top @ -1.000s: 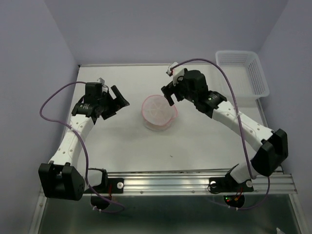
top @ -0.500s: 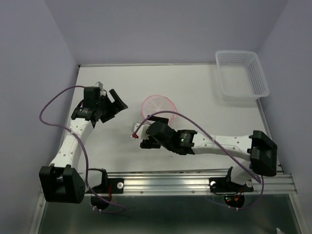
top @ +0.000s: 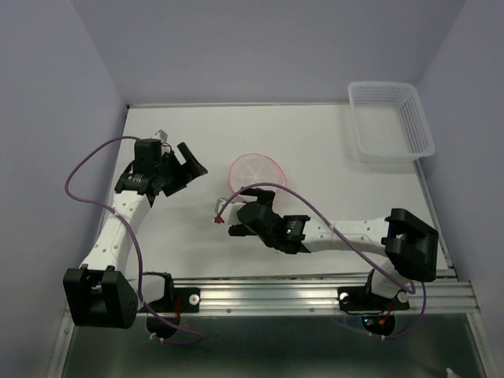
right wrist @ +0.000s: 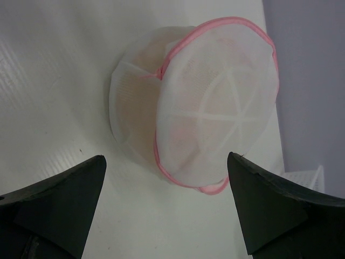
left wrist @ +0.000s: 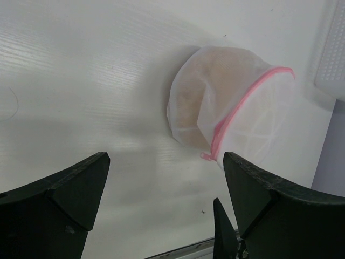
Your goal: Place the bra in the laundry bag and zip it closed
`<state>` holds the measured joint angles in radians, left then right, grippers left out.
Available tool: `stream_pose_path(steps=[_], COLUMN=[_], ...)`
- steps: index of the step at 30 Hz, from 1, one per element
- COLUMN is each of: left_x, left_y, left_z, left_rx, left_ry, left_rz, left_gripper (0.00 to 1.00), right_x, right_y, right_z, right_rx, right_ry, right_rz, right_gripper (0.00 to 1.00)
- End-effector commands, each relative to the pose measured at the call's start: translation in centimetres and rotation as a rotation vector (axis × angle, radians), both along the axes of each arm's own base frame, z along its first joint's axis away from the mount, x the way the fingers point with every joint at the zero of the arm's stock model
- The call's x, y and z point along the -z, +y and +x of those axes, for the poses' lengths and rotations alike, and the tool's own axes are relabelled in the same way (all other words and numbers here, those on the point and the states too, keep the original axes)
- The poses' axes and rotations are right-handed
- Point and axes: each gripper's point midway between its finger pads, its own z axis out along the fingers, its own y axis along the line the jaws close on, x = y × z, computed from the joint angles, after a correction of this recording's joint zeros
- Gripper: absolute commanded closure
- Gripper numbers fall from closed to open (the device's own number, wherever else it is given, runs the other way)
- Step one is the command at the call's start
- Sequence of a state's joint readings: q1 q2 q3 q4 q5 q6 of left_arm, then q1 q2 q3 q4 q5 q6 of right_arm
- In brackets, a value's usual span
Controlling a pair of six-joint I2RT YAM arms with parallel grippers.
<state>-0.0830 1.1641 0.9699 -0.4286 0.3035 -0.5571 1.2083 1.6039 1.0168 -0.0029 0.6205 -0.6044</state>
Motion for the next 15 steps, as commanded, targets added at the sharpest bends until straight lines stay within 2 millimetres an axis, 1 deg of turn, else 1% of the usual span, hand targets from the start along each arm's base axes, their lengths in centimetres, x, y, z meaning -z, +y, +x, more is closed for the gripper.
stream_pose_path(steps=[1, 3, 4, 7, 10, 13, 14, 15], left_x=[-0.9, -1.1, -1.2, -1.2, -1.2, -1.1, -1.0, -1.0], left_y=[0.1, 0.1, 0.0, 0.1, 0.1, 0.2, 0.2, 0.2], left_z=[0.6, 0.6, 0.6, 0.6, 0.7, 0.7, 0.7, 0.8], left_rx=[0.03, 0.037, 0.041, 0.037, 0.043, 0.044, 0.044, 0.045], left_ry=[-0.046, -0.05, -0.052, -0.055, -0.054, -0.052, -0.053, -0.056], left_rz=[0.015, 0.018, 0.018, 0.019, 0.02, 0.024, 0.02, 0.018], left_gripper=[0.01, 0.01, 0.01, 0.01, 0.01, 0.01, 0.01, 0.01], right_x=[-0.8, -0.6, -0.1, 0.2, 0.1, 0.0, 0.0, -0.2], right_y=[0.9, 0.6, 0.8, 0.9, 0.6, 0.4, 0.1, 0.3], right_z=[1.2, 2.2, 2.2, 2.8, 3.7, 4.4, 4.8, 4.8], right_rx=[-0.011, 0.007, 0.004, 0.004, 0.022, 0.023, 0.03, 0.027], right_ry=[-0.035, -0.034, -0.025, -0.012, -0.013, -0.005, -0.003, -0.002], right_rz=[0.056, 0.05, 0.043, 0.05, 0.049, 0.061, 0.062, 0.068], right_gripper=[0.0, 0.0, 0.0, 0.01, 0.09, 0.36, 0.49, 0.55])
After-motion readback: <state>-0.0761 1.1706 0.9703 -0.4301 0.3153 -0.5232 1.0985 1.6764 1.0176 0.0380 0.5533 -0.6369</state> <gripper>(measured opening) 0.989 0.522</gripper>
